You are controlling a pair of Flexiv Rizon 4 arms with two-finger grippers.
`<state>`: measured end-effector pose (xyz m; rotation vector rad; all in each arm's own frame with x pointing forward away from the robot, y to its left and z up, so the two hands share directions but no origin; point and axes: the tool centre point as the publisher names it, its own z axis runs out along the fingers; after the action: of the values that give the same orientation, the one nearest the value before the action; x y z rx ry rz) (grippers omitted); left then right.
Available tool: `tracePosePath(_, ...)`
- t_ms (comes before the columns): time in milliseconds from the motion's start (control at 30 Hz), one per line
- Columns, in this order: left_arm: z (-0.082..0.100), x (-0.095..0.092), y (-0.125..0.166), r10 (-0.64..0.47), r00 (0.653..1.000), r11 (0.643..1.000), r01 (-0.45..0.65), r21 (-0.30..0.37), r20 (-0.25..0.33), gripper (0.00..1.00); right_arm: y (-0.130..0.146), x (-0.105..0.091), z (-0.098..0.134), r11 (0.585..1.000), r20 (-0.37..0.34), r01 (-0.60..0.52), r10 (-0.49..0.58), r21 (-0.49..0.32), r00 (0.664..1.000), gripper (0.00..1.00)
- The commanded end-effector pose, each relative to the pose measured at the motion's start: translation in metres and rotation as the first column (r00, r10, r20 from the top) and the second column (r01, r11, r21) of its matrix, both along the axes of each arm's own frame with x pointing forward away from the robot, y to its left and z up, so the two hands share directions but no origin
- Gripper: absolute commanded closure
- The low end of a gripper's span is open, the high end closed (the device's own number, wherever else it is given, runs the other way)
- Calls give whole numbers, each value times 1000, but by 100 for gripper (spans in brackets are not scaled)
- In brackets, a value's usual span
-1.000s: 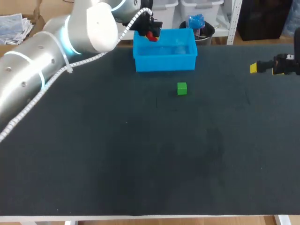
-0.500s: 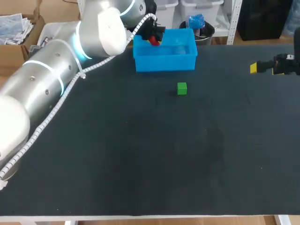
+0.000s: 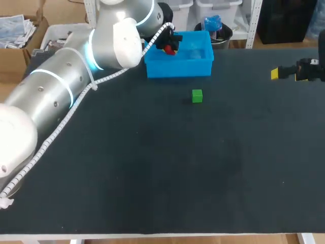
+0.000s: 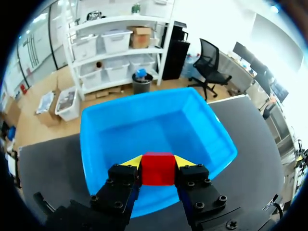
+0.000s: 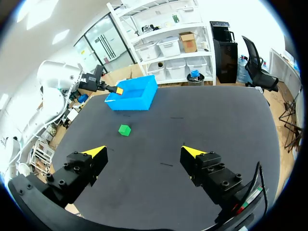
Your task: Use the left arm to pick the red cube and place it into the blue plastic box first, then use the right arm to grasp the green cube and put it into the same blue plastic box after the first action is fully finished.
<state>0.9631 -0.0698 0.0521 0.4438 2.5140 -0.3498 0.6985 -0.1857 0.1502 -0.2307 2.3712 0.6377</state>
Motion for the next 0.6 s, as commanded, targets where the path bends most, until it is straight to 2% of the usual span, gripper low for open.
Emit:
tracePosePath(33,-9,33,-15,-13,992,998,20,52,-129,47,0,1,0,1000,0,0,0,-1,1000,0)
tracePosePath(67,-8,33,-15,-11,991,998,18,53,-130,24,0,1,0,1000,0,0,0,-1,1000,0)
tracePosePath(100,-5,34,-14,-8,992,999,15,52,-129,5,0,1,0,1000,0,0,0,-1,1000,0)
tracePosePath(133,-3,34,-14,-6,992,999,13,49,-126,0,0,1,0,1000,0,0,0,-1,1000,0)
tracePosePath(367,22,30,-13,-9,997,999,13,37,-82,0,0,1,0,1000,0,0,0,-1,1000,0)
tracePosePath(600,60,2,2,-33,999,999,32,-24,-26,0,0,1,0,1000,0,0,0,-1,1000,0)
